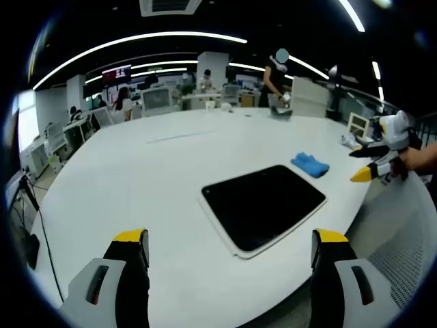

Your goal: Wipe the mirror surface with the cleaning cloth until all visible marks leave the cleaned area.

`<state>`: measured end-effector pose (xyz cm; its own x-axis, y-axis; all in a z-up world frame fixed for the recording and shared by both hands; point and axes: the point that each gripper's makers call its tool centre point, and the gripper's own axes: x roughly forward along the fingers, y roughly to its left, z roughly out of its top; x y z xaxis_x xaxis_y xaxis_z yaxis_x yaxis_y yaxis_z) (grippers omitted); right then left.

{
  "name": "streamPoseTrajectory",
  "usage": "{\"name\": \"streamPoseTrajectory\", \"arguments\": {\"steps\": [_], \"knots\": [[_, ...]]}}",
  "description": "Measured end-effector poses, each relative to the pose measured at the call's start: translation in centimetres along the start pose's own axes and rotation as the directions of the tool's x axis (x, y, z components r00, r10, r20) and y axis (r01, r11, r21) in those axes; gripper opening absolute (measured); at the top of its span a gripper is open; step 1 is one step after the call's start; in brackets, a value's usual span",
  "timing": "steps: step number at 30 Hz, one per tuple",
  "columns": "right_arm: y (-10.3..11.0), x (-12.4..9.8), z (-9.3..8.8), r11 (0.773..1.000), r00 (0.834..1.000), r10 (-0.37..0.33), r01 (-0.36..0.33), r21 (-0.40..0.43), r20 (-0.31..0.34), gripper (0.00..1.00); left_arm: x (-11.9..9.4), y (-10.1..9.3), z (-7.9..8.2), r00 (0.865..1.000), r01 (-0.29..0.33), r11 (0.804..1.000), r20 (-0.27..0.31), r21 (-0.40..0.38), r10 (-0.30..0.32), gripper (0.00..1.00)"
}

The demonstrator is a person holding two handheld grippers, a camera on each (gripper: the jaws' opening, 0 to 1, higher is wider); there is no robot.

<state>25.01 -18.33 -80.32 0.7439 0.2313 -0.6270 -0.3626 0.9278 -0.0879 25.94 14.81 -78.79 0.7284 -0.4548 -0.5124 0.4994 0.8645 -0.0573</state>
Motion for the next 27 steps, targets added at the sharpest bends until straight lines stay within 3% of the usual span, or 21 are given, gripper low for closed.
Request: {"name": "streamPoseTrajectory", "arguments": {"steps": [18,25,26,27], "knots": [[-0.10,0.03,-0.04,1.000,1.000,-0.006,0.006,-0.005,-0.006,0.88,0.14,-0.20,-0.18,1.000,0.015,1.000,-0.016,0.005,-0.015,1.00],[-0.13,0.14,-0.16,1.000,1.000,-0.008,0.008,-0.005,-0.017,0.92,0.22,-0.10,-0.41,0.999,0.000,0.999,-0.045,0.047,0.002,1.00],[-0.10,0.17,-0.12,1.000,1.000,-0.006,0.006,-0.004,-0.014,0.92,0.19,-0.06,-0.92,0.996,-0.007,0.997,-0.084,0.075,0.013,1.00],[-0.04,0.19,-0.10,1.000,1.000,-0.003,0.003,-0.004,-0.013,0.92,0.22,-0.35,-0.71,0.996,0.005,0.991,-0.087,0.135,0.006,1.00]]}}
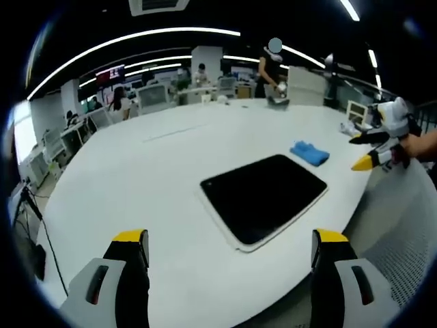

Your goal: Wipe the mirror surface with the cleaning cloth until all visible marks leave the cleaned area.

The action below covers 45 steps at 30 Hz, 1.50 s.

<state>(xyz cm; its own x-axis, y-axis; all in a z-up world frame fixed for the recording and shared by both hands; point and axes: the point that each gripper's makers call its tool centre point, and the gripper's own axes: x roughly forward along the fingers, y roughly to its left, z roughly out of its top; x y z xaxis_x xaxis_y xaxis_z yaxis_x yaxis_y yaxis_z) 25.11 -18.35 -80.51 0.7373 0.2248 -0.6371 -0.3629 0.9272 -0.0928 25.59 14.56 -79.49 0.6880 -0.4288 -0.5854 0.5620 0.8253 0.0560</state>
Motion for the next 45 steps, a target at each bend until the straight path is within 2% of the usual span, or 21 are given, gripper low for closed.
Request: {"name": "streamPoseTrajectory", "arguments": {"steps": [2,5,9,12,13,16,19,24,30,41,43,45], "knots": [[-0.1,0.0,0.0,1.000,1.000,-0.003,0.003,-0.004,0.002,0.93,-0.1,-0.8,1.0,0.999,0.015,0.999,0.040,0.040,-0.017,1.00],[-0.1,0.0,0.0,1.000,1.000,-0.003,0.003,0.009,0.001,0.94,-0.3,-0.2,1.0,0.999,0.019,1.000,0.045,-0.019,-0.018,1.00],[-0.3,0.0,0.1,1.000,1.000,-0.008,0.008,0.013,0.006,0.95,-0.2,1.2,0.6,0.998,-0.021,0.990,0.057,-0.140,0.029,1.00],[-0.3,0.1,0.0,1.000,1.000,-0.009,0.009,0.016,0.002,0.96,0.0,0.9,0.3,0.999,-0.023,0.993,0.041,-0.116,0.028,1.00],[-0.3,0.1,0.0,1.000,1.000,-0.007,0.007,0.022,0.001,0.96,-0.1,1.1,0.5,0.998,-0.031,0.995,0.051,-0.092,0.036,1.00],[-0.4,0.1,0.1,1.000,1.000,-0.010,0.010,0.019,-0.001,0.97,-0.1,0.6,0.6,0.999,-0.016,0.996,0.043,-0.084,0.019,1.00],[-0.7,0.2,0.3,1.000,1.000,-0.016,0.016,0.020,0.003,0.97,-0.6,0.7,1.1,0.998,-0.021,0.995,0.060,-0.099,0.027,1.00],[-0.8,0.2,0.2,1.000,1.000,-0.016,0.016,0.022,-0.007,0.97,0.0,1.0,0.7,0.998,-0.018,0.990,0.055,-0.138,0.025,1.00],[-0.9,0.2,0.1,0.999,1.000,-0.022,0.022,0.030,-0.008,0.97,0.2,0.3,0.5,0.999,0.004,0.995,0.045,-0.102,0.001,1.00],[-0.9,0.1,-0.4,0.999,0.999,-0.026,0.027,0.040,-0.019,0.98,0.3,0.6,0.2,0.999,-0.008,0.995,0.033,-0.100,0.012,1.00],[-0.8,0.1,-0.5,0.999,0.999,-0.024,0.025,0.045,-0.027,0.98,0.2,0.9,0.3,0.999,-0.026,0.995,0.042,-0.097,0.030,1.00],[-0.8,0.1,-0.9,0.998,0.999,-0.024,0.027,0.055,-0.046,0.99,0.2,0.9,0.0,0.999,-0.024,0.994,0.027,-0.102,0.027,1.00]]}}
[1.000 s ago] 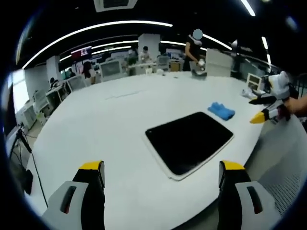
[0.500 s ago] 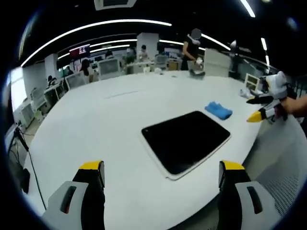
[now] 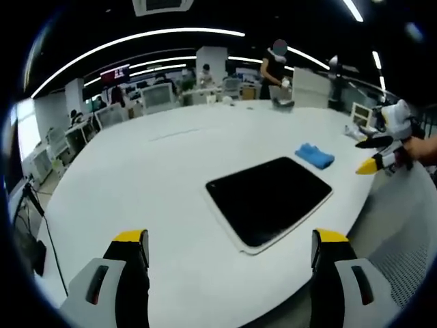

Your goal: Wipe the mirror surface with the cleaning cloth until all visible marks leave the cleaned area.

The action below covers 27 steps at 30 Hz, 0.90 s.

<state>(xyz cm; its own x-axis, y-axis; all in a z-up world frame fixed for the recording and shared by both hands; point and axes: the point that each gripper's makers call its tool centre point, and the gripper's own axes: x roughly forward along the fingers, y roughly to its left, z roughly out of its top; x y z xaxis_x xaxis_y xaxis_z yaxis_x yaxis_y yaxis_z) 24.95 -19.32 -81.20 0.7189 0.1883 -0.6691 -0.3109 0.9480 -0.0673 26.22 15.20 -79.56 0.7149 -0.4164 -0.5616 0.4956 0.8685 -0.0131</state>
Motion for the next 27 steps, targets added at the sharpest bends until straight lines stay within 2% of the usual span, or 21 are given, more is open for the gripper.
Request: {"name": "streamPoseTrajectory", "arguments": {"steps": [6,9,11,13,16,17,18,19,20,21,23,25,27], "knots": [[0.0,-0.2,0.1,1.000,1.000,-0.004,0.004,0.003,-0.003,1.00,0.1,-0.7,0.0,1.000,0.029,0.999,-0.008,0.037,-0.029,1.00],[-0.2,-0.3,0.2,1.000,1.000,-0.009,0.009,-0.004,-0.012,1.00,-0.1,0.1,0.1,1.000,-0.003,1.000,0.004,-0.010,0.003,1.00],[0.1,-0.3,-0.7,0.999,0.997,0.008,-0.011,-0.039,-0.075,1.00,-0.3,0.2,-0.2,1.000,-0.006,1.000,-0.003,-0.029,0.006,1.00],[-0.2,-0.8,0.2,0.998,0.998,-0.018,0.015,-0.053,-0.055,1.00,0.2,-0.2,-0.4,1.000,0.011,1.000,-0.026,-0.005,-0.011,1.00],[-1.0,-0.9,0.7,0.996,0.997,-0.044,0.039,-0.075,-0.067,0.97,0.0,-0.9,0.3,0.999,0.039,0.999,0.009,0.016,-0.039,1.00],[-1.1,-0.8,0.8,0.997,0.996,-0.044,0.038,-0.067,-0.077,0.97,-0.3,-1.0,0.3,0.999,0.043,0.999,0.014,0.021,-0.044,1.00],[-1.0,-0.9,0.3,0.999,0.992,-0.034,0.030,-0.031,-0.123,0.96,-0.3,-0.9,0.4,0.999,0.041,0.999,0.021,0.017,-0.042,1.00],[-1.2,-0.8,0.8,0.999,0.993,-0.035,0.032,-0.032,-0.113,0.95,-0.2,-0.7,0.5,0.999,0.038,0.999,0.022,0.012,-0.038,1.00],[-1.1,-1.1,1.2,0.999,0.993,-0.035,0.038,0.031,-0.115,0.93,0.0,-0.8,0.4,0.999,0.042,0.999,0.019,-0.001,-0.042,1.00],[-1.2,-1.2,1.8,0.998,0.994,-0.037,0.042,0.047,-0.105,0.89,0.0,-0.8,0.3,0.999,0.041,0.999,0.013,-0.001,-0.041,1.00],[-1.0,-1.0,2.8,0.998,0.997,-0.008,0.012,0.054,-0.077,0.88,-0.2,-0.5,0.5,0.999,0.025,1.000,0.026,0.018,-0.026,1.00],[-0.6,-0.9,2.7,0.999,0.991,0.022,-0.019,0.026,-0.128,0.92,-0.2,-0.4,0.1,1.000,0.024,1.000,0.011,0.003,-0.025,1.00],[-0.5,-1.0,3.9,0.999,0.993,0.037,-0.033,0.034,-0.114,0.94,-0.1,0.1,0.1,1.000,0.010,1.000,0.013,-0.025,-0.010,1.00]]}}
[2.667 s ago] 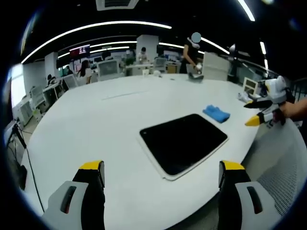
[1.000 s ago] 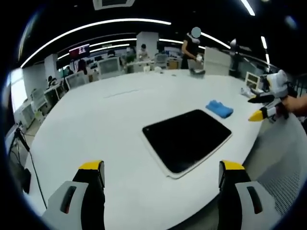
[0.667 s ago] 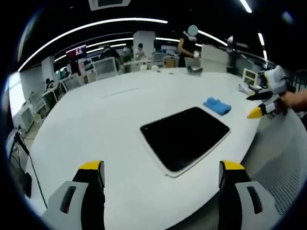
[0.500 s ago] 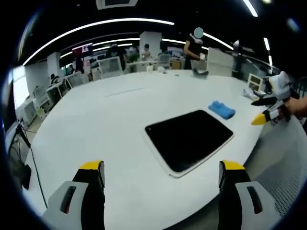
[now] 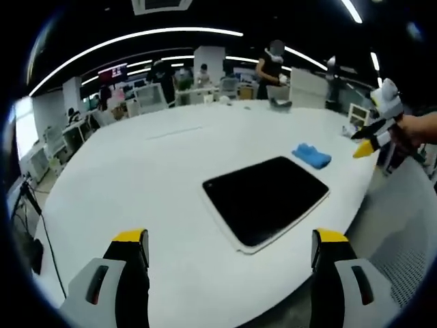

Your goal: Wipe the mirror surface with the cleaning cloth until all visible marks leave the cleaned area.

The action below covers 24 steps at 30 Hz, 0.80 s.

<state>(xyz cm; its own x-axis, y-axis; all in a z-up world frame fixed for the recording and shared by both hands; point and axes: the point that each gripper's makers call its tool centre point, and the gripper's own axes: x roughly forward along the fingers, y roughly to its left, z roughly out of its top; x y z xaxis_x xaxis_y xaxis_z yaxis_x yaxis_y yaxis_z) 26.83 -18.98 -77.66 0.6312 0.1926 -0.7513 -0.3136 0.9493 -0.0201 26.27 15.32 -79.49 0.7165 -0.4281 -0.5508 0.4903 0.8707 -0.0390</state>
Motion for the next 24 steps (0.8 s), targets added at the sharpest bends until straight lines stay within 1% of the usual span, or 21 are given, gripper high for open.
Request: {"name": "streamPoseTrajectory", "arguments": {"steps": [1,2,3,4,7,8,11,13,14,15,16,17,18,19,21,23,24], "knots": [[0.2,0.1,0.6,1.000,1.000,0.014,-0.014,-0.007,0.000,0.96,-0.1,-0.1,0.1,1.000,0.004,1.000,0.011,-0.007,-0.004,1.00],[0.3,0.2,0.7,1.000,1.000,0.023,-0.023,-0.017,-0.011,0.99,-0.2,-0.2,0.0,1.000,0.006,1.000,0.007,0.000,-0.006,1.00],[0.2,0.2,0.9,0.999,0.999,0.023,-0.024,-0.032,-0.030,1.00,-0.1,-0.2,-0.2,1.000,0.005,1.000,-0.006,0.016,-0.005,1.00],[0.4,0.1,0.9,0.999,0.998,0.039,-0.040,-0.025,-0.055,1.00,0.0,-0.2,-0.2,1.000,0.004,1.000,-0.007,0.015,-0.003,1.00],[0.4,-0.2,2.0,0.999,0.998,0.046,-0.046,0.008,-0.052,1.00,-0.1,-0.2,-0.1,1.000,-0.001,1.000,-0.011,0.009,0.001,1.00],[0.3,-0.3,2.4,0.999,0.997,0.047,-0.047,0.010,-0.056,1.00,-0.1,-0.2,-0.2,1.000,0.001,1.000,-0.011,0.006,-0.001,1.00],[0.6,-0.5,2.8,0.998,0.994,0.066,-0.066,0.003,-0.084,1.00,-0.1,-0.6,0.0,1.000,0.014,1.000,-0.003,0.018,-0.014,1.00],[0.9,-0.6,2.5,0.995,0.985,0.093,-0.095,-0.006,-0.146,0.98,-0.1,-0.6,0.1,1.000,0.013,1.000,-0.001,0.026,-0.013,1.00],[0.6,-0.6,2.5,0.996,0.982,0.083,-0.081,0.023,-0.168,0.96,-0.2,-0.3,0.1,1.000,-0.003,0.999,-0.002,0.035,0.003,1.00],[0.5,-0.5,2.7,0.996,0.982,0.083,-0.078,0.036,-0.170,0.96,-0.2,0.0,0.1,1.000,-0.016,0.999,-0.006,0.044,0.016,1.00],[0.5,-0.6,3.0,0.996,0.980,0.083,-0.076,0.045,-0.182,0.96,-0.2,0.0,0.0,1.000,-0.017,0.999,-0.008,0.044,0.017,1.00],[0.5,-0.7,3.3,0.996,0.980,0.083,-0.076,0.044,-0.182,0.96,0.0,-0.1,0.0,1.000,-0.011,0.999,-0.012,0.043,0.011,1.00],[0.4,-0.6,4.0,0.996,0.981,0.086,-0.080,0.040,-0.174,0.95,0.0,-0.4,-0.1,1.000,0.008,0.999,-0.017,0.040,-0.008,1.00],[0.2,-0.5,4.2,0.996,0.981,0.080,-0.074,0.039,-0.177,0.94,0.0,-0.9,-0.2,0.999,0.035,0.999,-0.020,0.039,-0.034,1.00],[-0.2,-0.4,4.3,0.998,0.977,0.066,-0.063,0.023,-0.204,0.88,0.1,-0.9,0.1,1.000,0.028,0.997,-0.009,0.068,-0.028,1.00],[-0.5,-0.2,4.7,0.998,0.977,0.065,-0.058,0.039,-0.202,0.89,0.0,-0.8,0.1,1.000,0.027,0.998,-0.007,0.058,-0.027,1.00],[-0.4,-0.2,4.7,0.996,0.974,0.078,-0.069,0.050,-0.211,0.89,-0.1,-0.6,-0.1,1.000,0.017,0.999,-0.009,0.048,-0.016,1.00]]}}
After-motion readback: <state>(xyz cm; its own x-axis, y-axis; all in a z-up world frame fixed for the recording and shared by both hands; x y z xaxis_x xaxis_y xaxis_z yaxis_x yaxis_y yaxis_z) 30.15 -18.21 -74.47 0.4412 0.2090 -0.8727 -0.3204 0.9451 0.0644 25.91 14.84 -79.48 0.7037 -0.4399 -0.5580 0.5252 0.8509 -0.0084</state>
